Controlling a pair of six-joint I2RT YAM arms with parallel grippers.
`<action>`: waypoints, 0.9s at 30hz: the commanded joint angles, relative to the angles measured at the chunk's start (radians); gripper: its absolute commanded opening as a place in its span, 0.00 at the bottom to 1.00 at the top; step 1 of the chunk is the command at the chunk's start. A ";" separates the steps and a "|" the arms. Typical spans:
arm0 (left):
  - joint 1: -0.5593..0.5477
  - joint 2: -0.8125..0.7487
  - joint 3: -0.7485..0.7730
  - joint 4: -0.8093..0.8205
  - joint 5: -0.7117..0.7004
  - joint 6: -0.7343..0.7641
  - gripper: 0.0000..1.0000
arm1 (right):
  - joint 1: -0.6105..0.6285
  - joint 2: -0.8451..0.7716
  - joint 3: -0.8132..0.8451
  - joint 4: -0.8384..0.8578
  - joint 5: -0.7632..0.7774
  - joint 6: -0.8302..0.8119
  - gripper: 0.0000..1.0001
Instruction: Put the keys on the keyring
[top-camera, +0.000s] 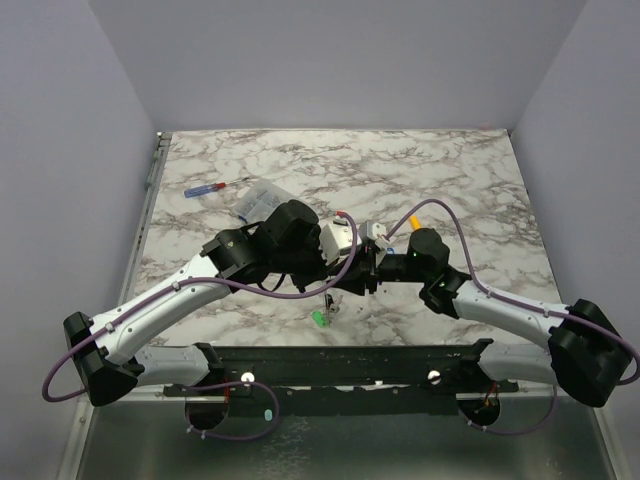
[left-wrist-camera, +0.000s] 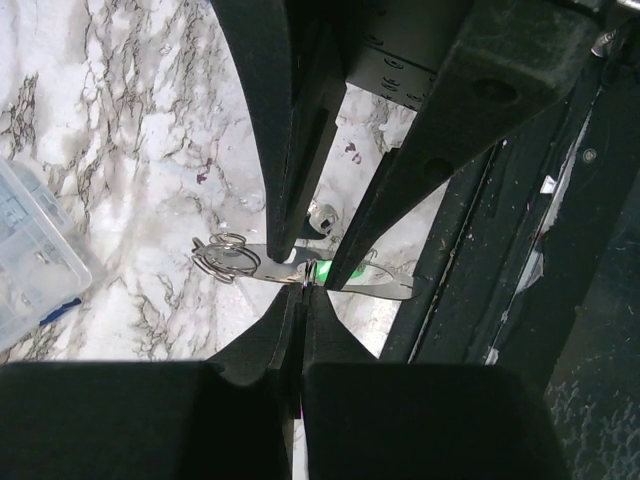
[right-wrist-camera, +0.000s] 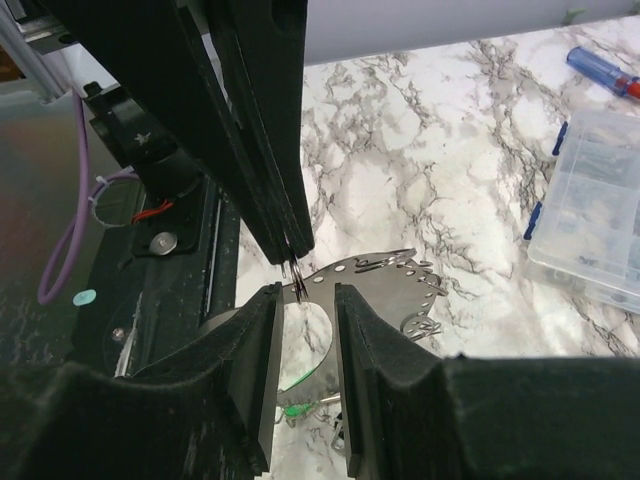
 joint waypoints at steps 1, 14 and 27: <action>0.002 -0.017 0.019 0.001 0.030 0.011 0.00 | 0.010 0.012 0.020 0.071 -0.028 0.005 0.34; 0.002 -0.005 0.027 0.001 0.027 0.006 0.00 | 0.018 0.029 0.008 0.094 -0.059 0.023 0.01; 0.002 -0.127 0.006 0.184 -0.045 -0.078 0.63 | 0.020 -0.044 -0.109 0.458 0.034 0.139 0.01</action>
